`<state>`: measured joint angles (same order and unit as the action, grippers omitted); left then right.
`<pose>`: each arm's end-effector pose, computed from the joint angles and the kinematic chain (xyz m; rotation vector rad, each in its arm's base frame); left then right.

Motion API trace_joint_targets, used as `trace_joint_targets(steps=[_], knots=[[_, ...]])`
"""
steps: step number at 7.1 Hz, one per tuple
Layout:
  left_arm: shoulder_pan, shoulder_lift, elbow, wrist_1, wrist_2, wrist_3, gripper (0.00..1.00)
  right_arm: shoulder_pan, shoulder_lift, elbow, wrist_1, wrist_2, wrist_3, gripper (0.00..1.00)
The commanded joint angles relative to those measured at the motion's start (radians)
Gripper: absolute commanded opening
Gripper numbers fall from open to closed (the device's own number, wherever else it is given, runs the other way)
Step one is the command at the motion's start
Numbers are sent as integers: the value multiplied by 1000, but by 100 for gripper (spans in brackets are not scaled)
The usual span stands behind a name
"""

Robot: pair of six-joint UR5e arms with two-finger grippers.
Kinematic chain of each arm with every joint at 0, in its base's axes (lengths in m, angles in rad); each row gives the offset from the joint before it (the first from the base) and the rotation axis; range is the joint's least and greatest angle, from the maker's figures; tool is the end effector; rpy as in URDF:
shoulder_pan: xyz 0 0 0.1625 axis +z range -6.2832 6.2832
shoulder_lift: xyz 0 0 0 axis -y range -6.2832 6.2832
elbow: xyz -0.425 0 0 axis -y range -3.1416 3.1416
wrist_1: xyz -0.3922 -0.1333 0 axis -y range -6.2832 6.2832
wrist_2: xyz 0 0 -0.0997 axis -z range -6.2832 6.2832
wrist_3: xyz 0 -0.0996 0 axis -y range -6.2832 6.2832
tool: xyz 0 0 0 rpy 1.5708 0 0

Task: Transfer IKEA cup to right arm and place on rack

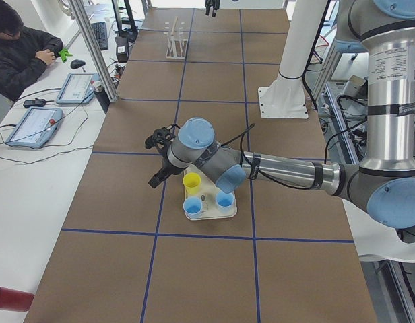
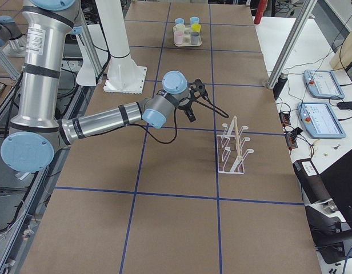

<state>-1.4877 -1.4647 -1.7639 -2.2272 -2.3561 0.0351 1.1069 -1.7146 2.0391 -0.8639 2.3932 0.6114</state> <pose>-0.0239 -0.4704 0.5354 0.6883 0.7674 0.3992 -0.1341 -0.4028 0.4073 0.4492 -1.1331 -0.2946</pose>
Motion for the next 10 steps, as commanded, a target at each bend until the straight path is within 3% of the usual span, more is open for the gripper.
trace_joint_targets(steps=[1,2,4,9,10], knots=[[61,43,94,-153,33,-38,100,-216,81,15,28,-229,200,99],[105,75,128,-266,111,-105,100,-267,102,19,28,-286,233,99],[186,81,268,-450,174,-147,100,-300,122,32,28,-290,267,99],[288,81,296,-469,179,-184,98,-300,122,36,28,-292,268,99],[293,81,307,-473,179,-184,75,-300,122,36,28,-292,268,99]])
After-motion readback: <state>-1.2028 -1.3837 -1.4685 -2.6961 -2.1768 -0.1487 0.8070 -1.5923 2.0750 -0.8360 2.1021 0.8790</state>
